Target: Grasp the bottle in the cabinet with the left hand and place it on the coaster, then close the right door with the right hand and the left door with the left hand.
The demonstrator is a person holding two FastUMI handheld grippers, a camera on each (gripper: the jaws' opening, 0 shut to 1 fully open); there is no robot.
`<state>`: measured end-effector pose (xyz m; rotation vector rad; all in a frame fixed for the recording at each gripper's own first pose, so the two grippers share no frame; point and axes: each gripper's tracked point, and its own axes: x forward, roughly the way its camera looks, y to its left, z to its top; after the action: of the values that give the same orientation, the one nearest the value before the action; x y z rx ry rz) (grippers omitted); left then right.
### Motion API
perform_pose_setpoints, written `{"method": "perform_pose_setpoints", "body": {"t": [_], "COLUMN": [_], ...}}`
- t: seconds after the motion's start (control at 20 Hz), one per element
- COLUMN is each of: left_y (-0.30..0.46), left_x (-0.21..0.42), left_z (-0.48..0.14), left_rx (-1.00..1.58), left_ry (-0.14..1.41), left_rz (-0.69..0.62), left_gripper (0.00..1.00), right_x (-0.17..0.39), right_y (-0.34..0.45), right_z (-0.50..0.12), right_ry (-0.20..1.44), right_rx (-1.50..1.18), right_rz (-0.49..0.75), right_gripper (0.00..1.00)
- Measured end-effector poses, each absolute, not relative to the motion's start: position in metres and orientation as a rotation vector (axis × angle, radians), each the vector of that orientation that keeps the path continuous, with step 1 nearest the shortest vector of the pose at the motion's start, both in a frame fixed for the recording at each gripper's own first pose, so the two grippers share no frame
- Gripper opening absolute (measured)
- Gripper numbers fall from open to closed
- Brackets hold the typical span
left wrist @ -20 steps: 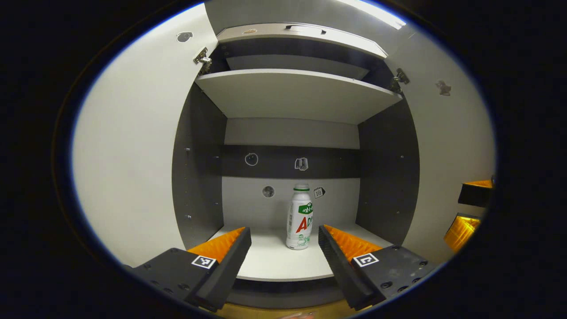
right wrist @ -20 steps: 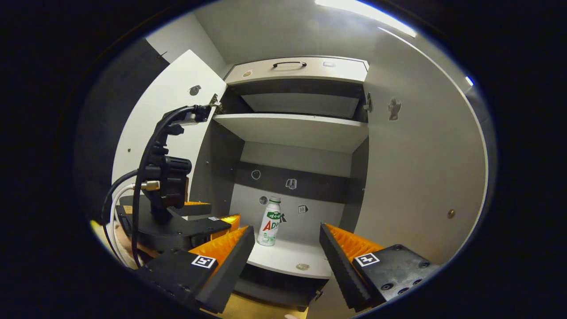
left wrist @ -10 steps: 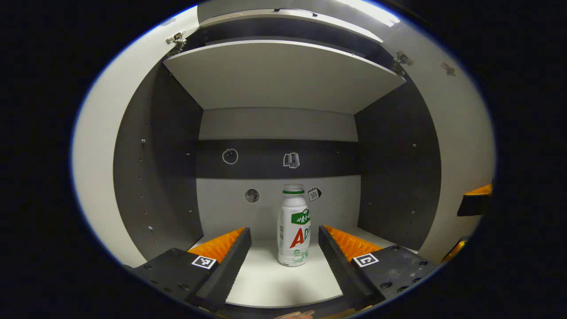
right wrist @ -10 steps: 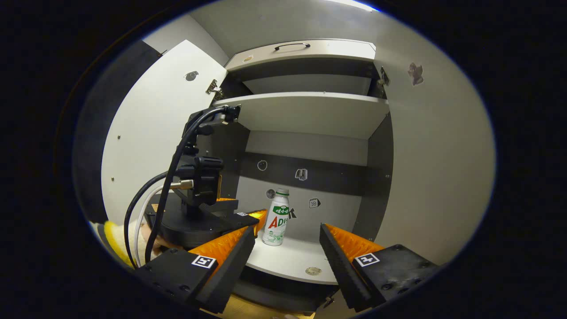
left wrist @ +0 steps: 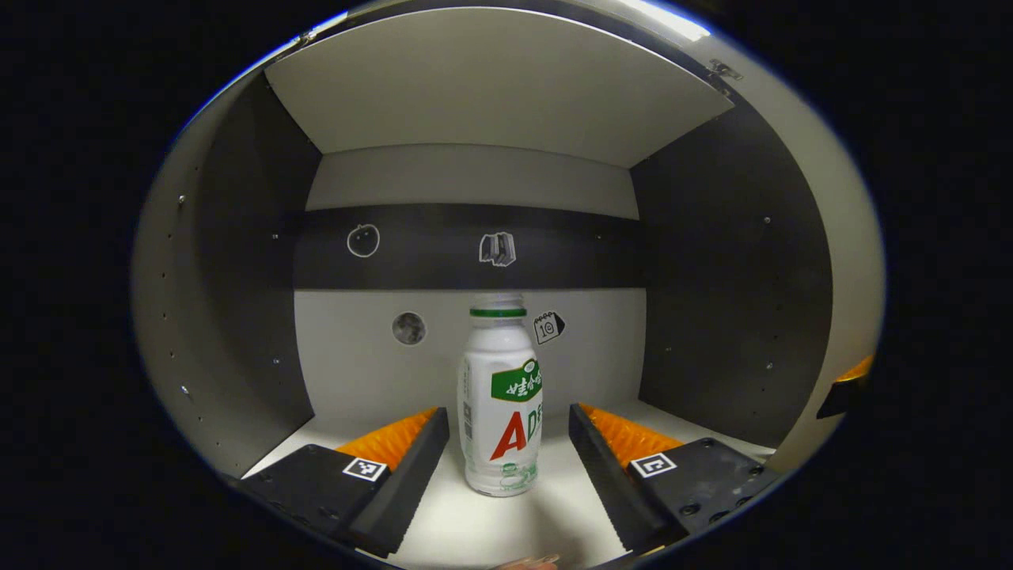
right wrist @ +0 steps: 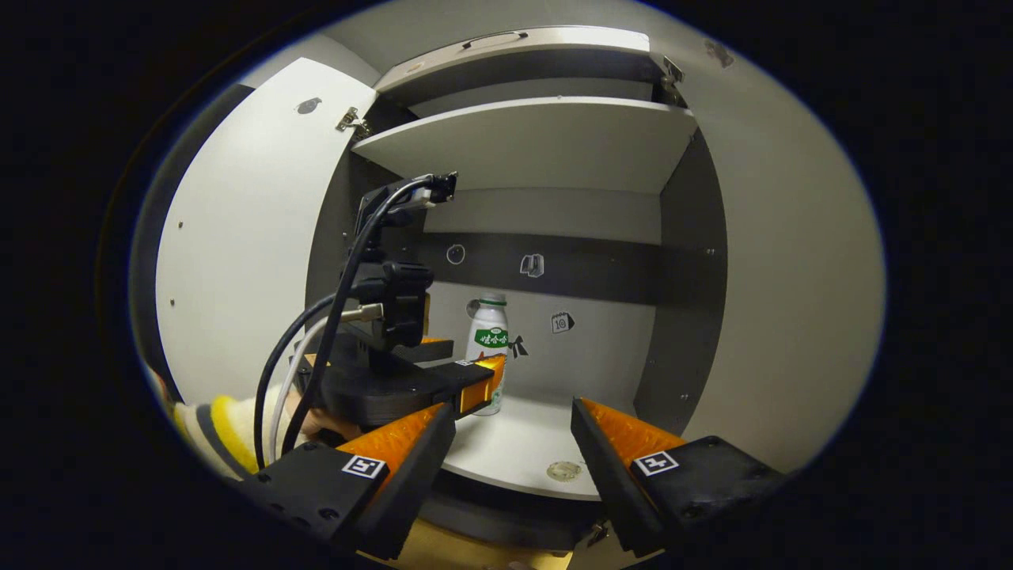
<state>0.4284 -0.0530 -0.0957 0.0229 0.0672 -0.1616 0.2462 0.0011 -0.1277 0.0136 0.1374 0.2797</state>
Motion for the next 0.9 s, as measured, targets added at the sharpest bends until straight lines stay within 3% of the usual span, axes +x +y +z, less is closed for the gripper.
{"method": "perform_pose_setpoints", "body": {"t": [0.55, 0.7, 0.9], "left_y": [-0.052, -0.057, -0.057], "left_x": [0.471, 0.469, 0.463], "left_z": [-0.095, -0.094, -0.087], "left_rx": [0.068, 0.059, 0.020], "left_ry": [0.052, 0.050, 0.051], "left_rz": [-0.164, -0.182, -0.205], "left_gripper": [0.94, 0.81, 0.78], "right_x": [0.270, 0.272, 0.267], "right_y": [-0.002, -0.001, 0.000], "right_z": [-0.153, -0.154, -0.147], "right_ry": [0.188, 0.191, 0.178], "right_rx": [0.057, 0.062, 0.072], "right_rz": [0.288, 0.292, 0.295], "right_gripper": [0.98, 0.98, 0.98]}}
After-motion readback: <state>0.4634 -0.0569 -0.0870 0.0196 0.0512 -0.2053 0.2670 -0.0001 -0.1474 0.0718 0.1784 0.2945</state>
